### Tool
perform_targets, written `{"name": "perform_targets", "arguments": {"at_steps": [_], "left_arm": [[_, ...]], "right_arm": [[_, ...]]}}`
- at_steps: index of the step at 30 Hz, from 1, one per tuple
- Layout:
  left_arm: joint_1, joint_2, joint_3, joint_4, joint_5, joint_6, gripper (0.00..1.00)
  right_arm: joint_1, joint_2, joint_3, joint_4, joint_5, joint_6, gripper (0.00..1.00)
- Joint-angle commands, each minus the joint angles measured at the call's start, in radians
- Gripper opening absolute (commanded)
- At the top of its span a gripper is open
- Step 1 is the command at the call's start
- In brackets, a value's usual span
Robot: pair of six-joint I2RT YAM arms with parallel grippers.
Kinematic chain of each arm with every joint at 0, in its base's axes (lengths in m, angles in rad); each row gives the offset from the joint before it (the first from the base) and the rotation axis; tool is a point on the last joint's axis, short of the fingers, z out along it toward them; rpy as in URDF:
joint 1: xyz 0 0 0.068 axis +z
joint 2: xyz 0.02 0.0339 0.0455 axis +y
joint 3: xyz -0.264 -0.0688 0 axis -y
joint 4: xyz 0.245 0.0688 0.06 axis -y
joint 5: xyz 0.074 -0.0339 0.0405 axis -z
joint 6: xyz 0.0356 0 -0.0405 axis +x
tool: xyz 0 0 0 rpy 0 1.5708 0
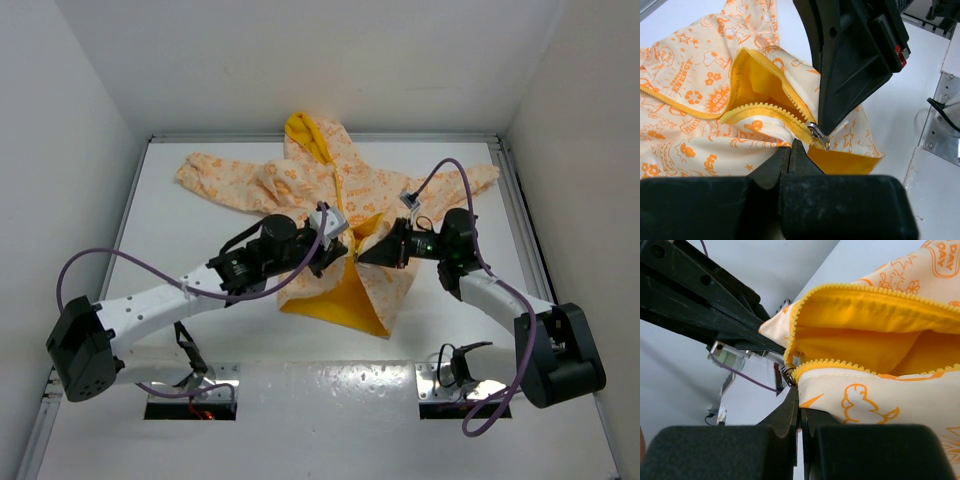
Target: Zip up the jacket
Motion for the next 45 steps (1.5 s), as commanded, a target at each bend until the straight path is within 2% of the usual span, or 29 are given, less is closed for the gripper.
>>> {"name": "perform_targets", "arguments": {"at_steps": [1, 6, 13, 19, 30, 40, 45], "left_arm": [[-0.031, -0.038, -0.001, 0.038, 0.016, 0.038, 0.00], [-0.042, -0.049, -0.011, 0.038, 0.016, 0.058, 0.00], [-0.073, -0.049, -0.011, 0.038, 0.034, 0.078, 0.00], [-0.093, -0.039, -0.011, 0.007, -0.009, 0.096, 0.00], [-0.084, -0.039, -0.001, 0.009, -0.061, 0.067, 0.00], [-0.054, -0.049, -0.020, 0.027, 0.088, 0.049, 0.00], [-0.022, -0.079, -0.052, 0.085, 0.198, 0.017, 0.00]], "right_arm": [[0.006, -0.022, 0.040, -0.026, -0.005, -0.054, 0.00], [0.008, -0.026, 0.052, -0.055, 0.012, -0.063, 0.00], [0.006, -0.019, 0.045, 0.040, 0.020, 0.001, 0.00], [0.005, -0.019, 0.028, 0.139, 0.006, 0.041, 0.00], [0.005, -0.034, 0.011, 0.176, -0.045, 0.041, 0.00], [0.006, -0.031, 0.009, 0.159, -0.080, 0.021, 0.00], [-0.001, -0.028, 0.002, 0.161, -0.083, 0.002, 0.00]]}}
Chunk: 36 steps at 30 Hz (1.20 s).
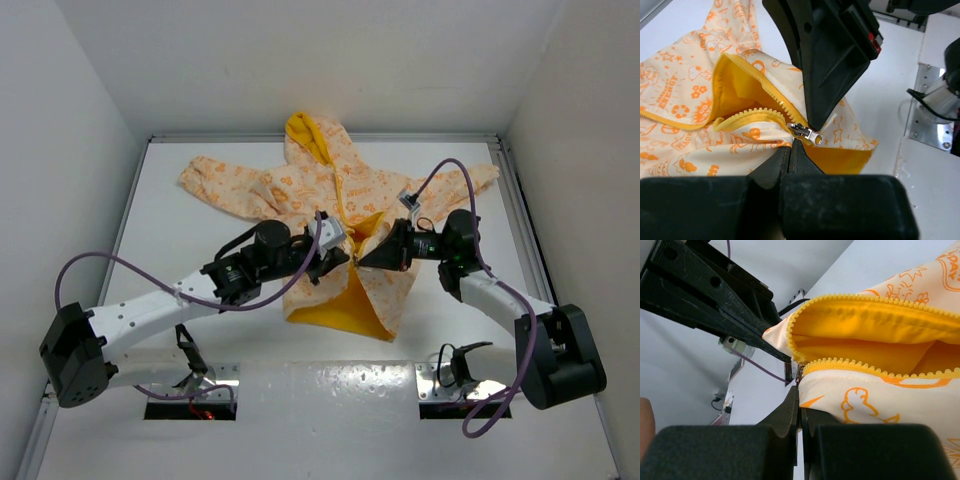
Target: Zip up the jacket
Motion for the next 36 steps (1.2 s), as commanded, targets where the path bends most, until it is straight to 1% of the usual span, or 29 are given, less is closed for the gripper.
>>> {"name": "perform_targets", "arguments": {"at_steps": [1, 7, 9, 13, 16, 21, 23, 25, 29, 33, 36], "left_arm": [[0.017, -0.032, -0.016, 0.075, 0.138, -0.055, 0.00], [0.064, -0.032, -0.016, 0.075, 0.196, -0.112, 0.00], [0.064, -0.022, -0.016, 0.075, 0.196, -0.112, 0.00], [0.084, -0.002, -0.016, 0.075, 0.196, -0.175, 0.00], [0.104, 0.007, -0.016, 0.075, 0.219, -0.204, 0.00], [0.130, 0.026, -0.016, 0.066, 0.220, -0.249, 0.00], [0.158, 0.026, -0.016, 0.090, 0.259, -0.259, 0.00], [0.158, 0.026, -0.016, 0.101, 0.269, -0.260, 0.00], [0.170, 0.037, -0.016, 0.126, 0.331, -0.270, 0.00], [0.170, 0.027, -0.039, 0.166, 0.354, -0.258, 0.00], [0.170, 0.017, -0.039, 0.166, 0.365, -0.240, 0.00]], "right_arm": [[-0.001, -0.022, 0.006, 0.094, -0.002, -0.041, 0.00], [-0.009, -0.030, -0.003, 0.131, -0.001, -0.040, 0.00], [-0.006, -0.030, -0.003, 0.134, 0.004, -0.034, 0.00], [-0.006, -0.030, 0.000, 0.155, 0.005, -0.031, 0.00], [-0.009, -0.032, -0.006, 0.160, 0.010, -0.026, 0.00], [-0.009, -0.039, 0.000, 0.181, 0.005, -0.017, 0.00], [-0.010, -0.044, -0.003, 0.181, 0.005, -0.017, 0.00], [-0.006, -0.047, -0.007, 0.185, -0.001, -0.014, 0.00], [-0.006, -0.050, -0.007, 0.188, -0.005, -0.021, 0.00], [-0.006, -0.045, -0.012, 0.185, -0.013, -0.027, 0.00], [-0.003, -0.042, -0.015, 0.183, -0.011, -0.027, 0.00]]}}
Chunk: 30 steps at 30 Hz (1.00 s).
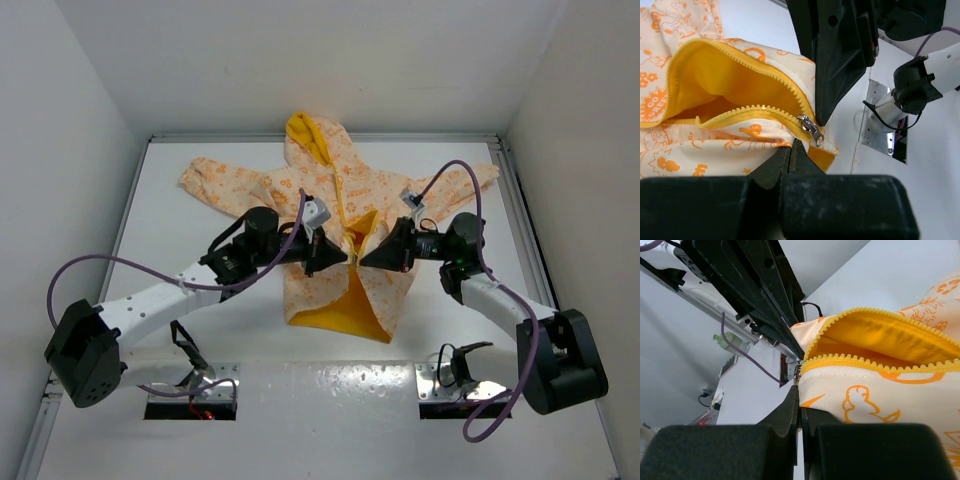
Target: Zip up the jacket
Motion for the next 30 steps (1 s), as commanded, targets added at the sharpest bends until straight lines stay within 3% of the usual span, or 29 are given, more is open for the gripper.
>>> {"name": "perform_targets", "arguments": {"at_steps": [1, 9, 13, 30], "left_arm": [[0.007, -0.020, -0.004, 0.070, 0.067, 0.024, 0.00], [0.007, -0.039, -0.014, 0.046, 0.161, 0.153, 0.00], [-0.017, -0.017, 0.031, -0.048, 0.247, 0.306, 0.00], [-0.042, 0.051, 0.088, -0.203, 0.341, 0.392, 0.00]], "right_arm": [[0.002, -0.017, 0.005, 0.083, 0.001, -0.027, 0.00], [0.004, -0.011, 0.005, 0.067, 0.006, -0.040, 0.00], [0.004, -0.012, 0.011, 0.067, 0.009, -0.031, 0.00], [0.019, -0.005, 0.018, 0.082, 0.004, -0.027, 0.00]]}}
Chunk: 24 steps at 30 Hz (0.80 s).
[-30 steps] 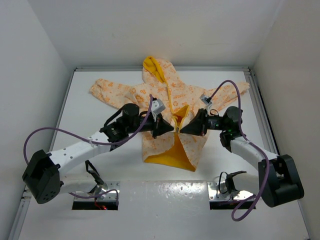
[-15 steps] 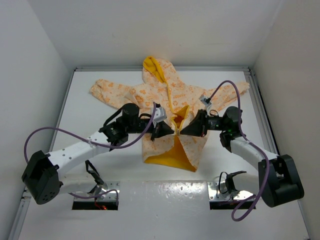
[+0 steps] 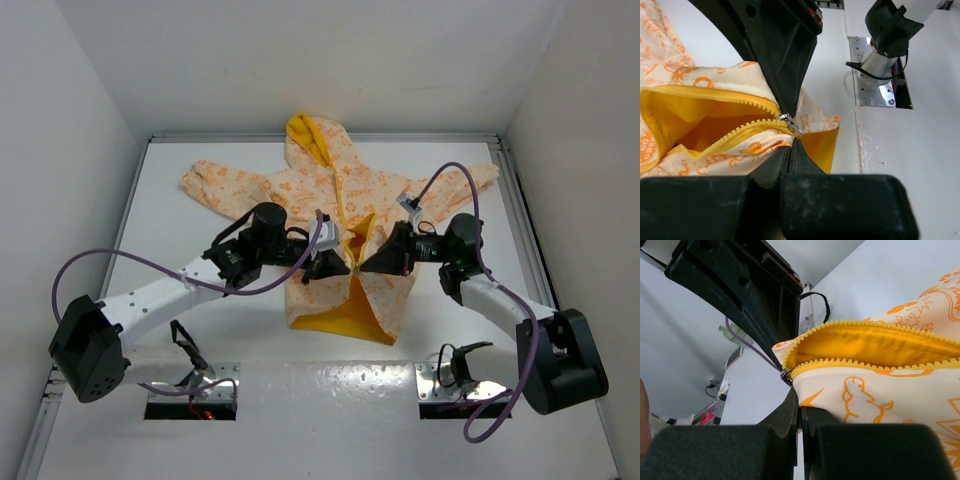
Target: Zip up the jacket
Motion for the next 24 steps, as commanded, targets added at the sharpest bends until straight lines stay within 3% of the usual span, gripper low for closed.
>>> {"name": "perform_targets", "arguments": {"at_steps": [1, 24], "left_arm": [[-0.030, 0.021, 0.028, -0.073, 0.115, 0.036, 0.00], [-0.060, 0.050, 0.019, -0.136, -0.002, 0.036, 0.00]], "right_arm": [[0.009, -0.005, 0.026, 0.102, 0.042, -0.023, 0.00], [-0.024, -0.009, 0.076, 0.109, 0.044, 0.020, 0.00]]}}
